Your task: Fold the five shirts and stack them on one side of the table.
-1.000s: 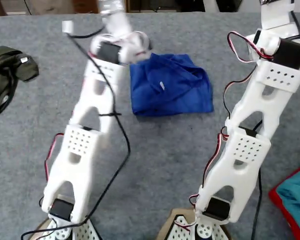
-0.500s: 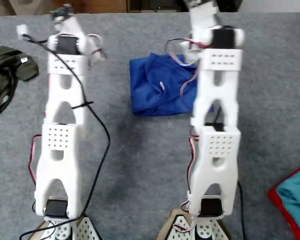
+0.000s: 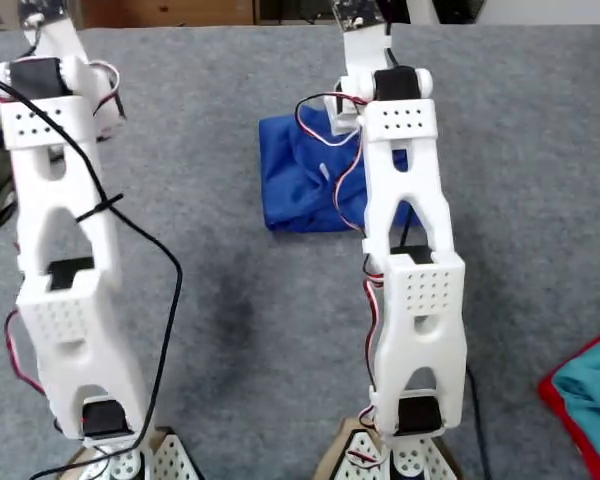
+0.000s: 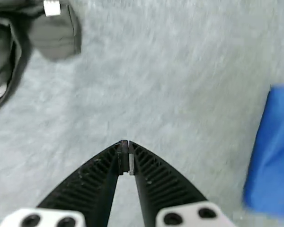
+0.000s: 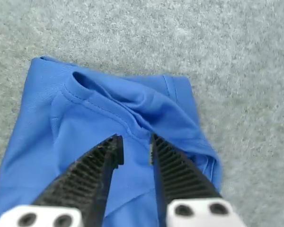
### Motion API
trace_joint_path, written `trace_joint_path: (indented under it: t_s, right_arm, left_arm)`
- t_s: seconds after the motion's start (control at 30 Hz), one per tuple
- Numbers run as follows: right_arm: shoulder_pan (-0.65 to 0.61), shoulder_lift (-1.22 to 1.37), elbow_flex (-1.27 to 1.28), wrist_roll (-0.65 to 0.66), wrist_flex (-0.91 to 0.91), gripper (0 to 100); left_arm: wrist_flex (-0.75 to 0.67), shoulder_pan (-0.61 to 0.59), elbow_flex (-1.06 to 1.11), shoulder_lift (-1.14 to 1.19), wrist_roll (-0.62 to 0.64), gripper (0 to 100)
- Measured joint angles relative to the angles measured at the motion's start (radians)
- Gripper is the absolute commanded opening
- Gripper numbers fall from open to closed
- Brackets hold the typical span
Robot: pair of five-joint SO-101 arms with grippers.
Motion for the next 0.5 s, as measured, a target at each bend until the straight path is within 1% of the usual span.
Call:
trace_joint_path:
  t_s: [0.1, 0.27, 0.4, 0.5]
  right_arm:
    - [0.000, 0.000, 0.000, -0.072, 0.040, 8.7]
    - [0.000, 0.000, 0.003, -0.315, 0.028, 8.7]
    - [0.000, 0.000, 0.003, -0.440, 0.012, 8.7]
    - [0.000, 0.000, 0.003, -0.520, 0.014, 8.7]
  left_arm:
    - [0.000, 0.000, 0.273, -0.198, -0.084, 2]
    - [0.000, 0.000, 0.706, -0.560, -0.245, 2]
    - [0.000, -0.046, 0.953, -0.813, -0.361, 2]
    - [-0.011, -0.084, 1.077, -0.956, -0.425, 2]
